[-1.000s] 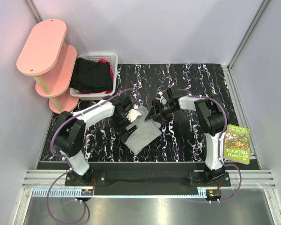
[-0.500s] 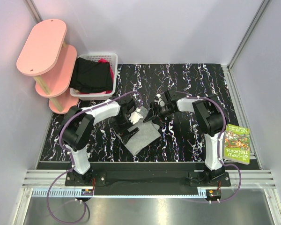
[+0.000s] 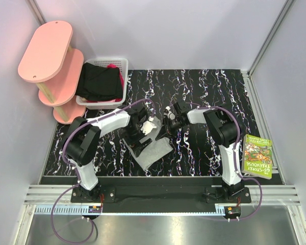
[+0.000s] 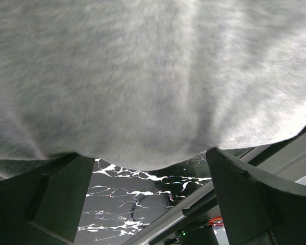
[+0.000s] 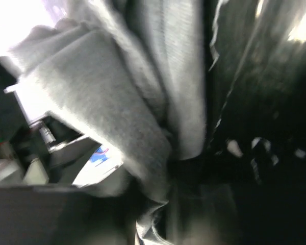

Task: Fold and stack the t-shirts
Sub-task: Put the neatly folded tshirt into the corner of the board with the right arm

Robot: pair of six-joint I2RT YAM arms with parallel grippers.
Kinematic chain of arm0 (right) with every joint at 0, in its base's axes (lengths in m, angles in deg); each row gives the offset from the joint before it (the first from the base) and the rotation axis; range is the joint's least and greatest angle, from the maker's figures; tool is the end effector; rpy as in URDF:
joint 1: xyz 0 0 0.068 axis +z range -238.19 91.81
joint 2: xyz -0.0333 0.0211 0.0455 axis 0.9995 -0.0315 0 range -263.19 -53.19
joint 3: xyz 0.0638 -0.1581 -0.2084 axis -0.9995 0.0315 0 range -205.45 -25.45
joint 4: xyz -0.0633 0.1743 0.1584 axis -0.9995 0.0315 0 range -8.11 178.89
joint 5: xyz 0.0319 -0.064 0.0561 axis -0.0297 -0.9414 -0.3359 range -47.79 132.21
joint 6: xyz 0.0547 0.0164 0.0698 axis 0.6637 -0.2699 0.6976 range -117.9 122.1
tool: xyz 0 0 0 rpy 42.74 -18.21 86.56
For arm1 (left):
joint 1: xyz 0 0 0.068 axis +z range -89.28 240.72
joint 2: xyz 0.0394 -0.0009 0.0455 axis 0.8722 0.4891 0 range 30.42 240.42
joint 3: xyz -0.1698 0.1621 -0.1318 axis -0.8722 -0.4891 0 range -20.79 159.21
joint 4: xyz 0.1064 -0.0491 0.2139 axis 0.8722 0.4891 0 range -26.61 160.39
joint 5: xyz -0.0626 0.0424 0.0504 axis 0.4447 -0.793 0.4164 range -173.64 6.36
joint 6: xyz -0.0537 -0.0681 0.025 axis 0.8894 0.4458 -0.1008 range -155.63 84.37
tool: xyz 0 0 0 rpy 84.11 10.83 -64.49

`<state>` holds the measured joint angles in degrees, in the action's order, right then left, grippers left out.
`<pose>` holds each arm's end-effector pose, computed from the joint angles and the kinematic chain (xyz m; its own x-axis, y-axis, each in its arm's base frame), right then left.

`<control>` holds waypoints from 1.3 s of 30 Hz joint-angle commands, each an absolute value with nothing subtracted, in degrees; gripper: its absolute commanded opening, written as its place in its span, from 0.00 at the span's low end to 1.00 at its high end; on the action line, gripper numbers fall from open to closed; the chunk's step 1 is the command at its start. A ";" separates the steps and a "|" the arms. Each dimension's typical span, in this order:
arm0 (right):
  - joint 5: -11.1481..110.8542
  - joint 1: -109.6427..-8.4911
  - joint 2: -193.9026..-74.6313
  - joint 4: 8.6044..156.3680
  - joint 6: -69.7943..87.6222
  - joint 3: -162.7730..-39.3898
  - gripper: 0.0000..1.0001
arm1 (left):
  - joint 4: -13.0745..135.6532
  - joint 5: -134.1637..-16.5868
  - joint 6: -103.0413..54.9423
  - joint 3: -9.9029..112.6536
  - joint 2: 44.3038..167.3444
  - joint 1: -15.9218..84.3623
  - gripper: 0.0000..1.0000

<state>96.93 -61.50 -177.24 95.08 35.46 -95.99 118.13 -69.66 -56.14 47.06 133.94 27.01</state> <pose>0.3244 0.2368 0.0723 -0.9867 -0.1407 0.0820 -0.0064 0.5367 0.8437 0.2375 -0.1818 0.1313 -0.5909 0.8030 -0.0781 0.7946 0.5625 -0.2286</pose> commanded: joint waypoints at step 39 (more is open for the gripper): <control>20.68 -93.81 -208.46 159.22 26.27 -174.82 0.00 | 137.13 -40.66 -88.53 52.24 102.75 86.99 0.98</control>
